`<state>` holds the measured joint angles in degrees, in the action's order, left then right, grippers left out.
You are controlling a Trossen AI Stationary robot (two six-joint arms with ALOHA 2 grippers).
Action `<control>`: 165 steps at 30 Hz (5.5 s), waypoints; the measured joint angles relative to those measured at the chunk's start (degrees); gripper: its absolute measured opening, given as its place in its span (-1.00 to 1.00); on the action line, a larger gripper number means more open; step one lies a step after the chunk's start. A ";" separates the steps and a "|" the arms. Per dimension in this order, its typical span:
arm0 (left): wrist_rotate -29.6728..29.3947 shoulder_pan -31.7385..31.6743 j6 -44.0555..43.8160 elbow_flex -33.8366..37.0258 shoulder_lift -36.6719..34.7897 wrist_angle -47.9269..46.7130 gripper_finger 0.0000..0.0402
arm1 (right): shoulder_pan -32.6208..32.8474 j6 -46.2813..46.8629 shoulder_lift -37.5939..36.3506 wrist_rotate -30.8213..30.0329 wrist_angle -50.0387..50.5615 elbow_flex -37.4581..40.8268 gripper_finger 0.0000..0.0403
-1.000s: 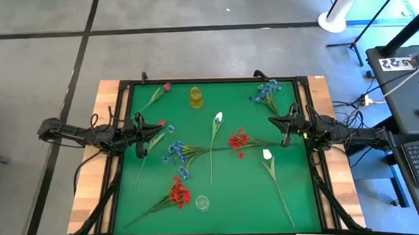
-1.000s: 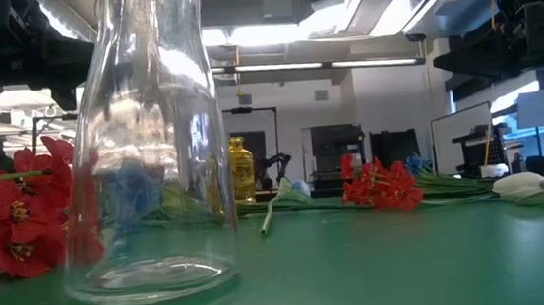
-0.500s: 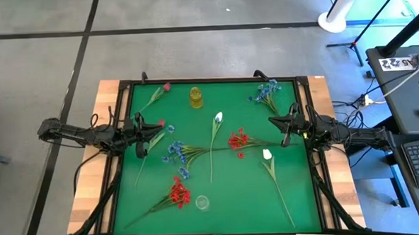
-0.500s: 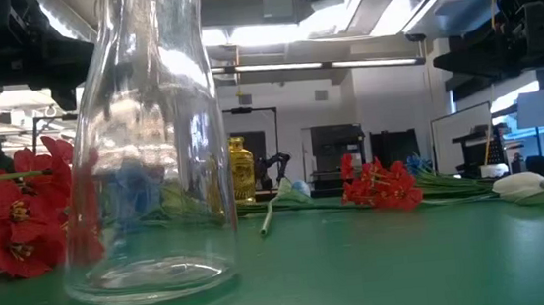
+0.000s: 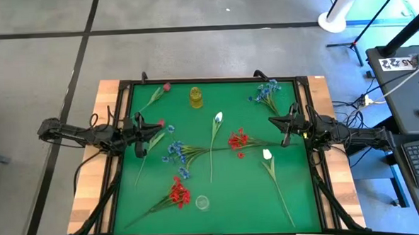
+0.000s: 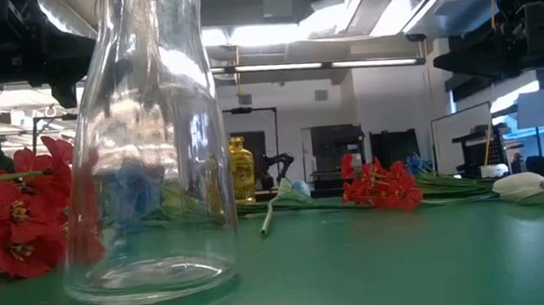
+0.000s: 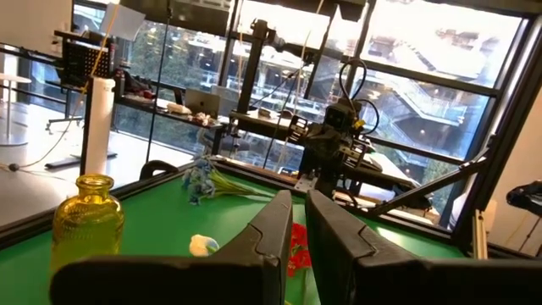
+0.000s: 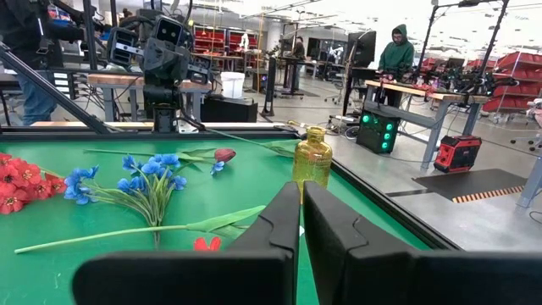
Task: Sort flowers into vase by color
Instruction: Put the top red tulip into the yellow vase
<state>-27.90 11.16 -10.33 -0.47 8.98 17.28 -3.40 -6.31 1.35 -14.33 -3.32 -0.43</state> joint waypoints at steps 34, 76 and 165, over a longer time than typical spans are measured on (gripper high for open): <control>-13.42 -1.29 -14.95 -8.00 6.27 -15.11 -0.83 | 0.00 0.00 -0.01 -0.02 -0.02 0.00 -0.91; 17.32 -58.52 -3.75 -51.09 67.04 -54.59 -0.12 | 0.00 0.00 0.00 0.00 -0.02 0.00 -0.91; 26.98 -42.07 3.43 -63.72 71.72 -3.74 -0.99 | 0.00 0.00 0.01 -0.01 -0.04 0.01 -0.91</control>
<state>-0.92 -30.91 -6.90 -64.19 80.71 13.54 -3.40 -6.31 1.36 -14.34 -3.36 -0.42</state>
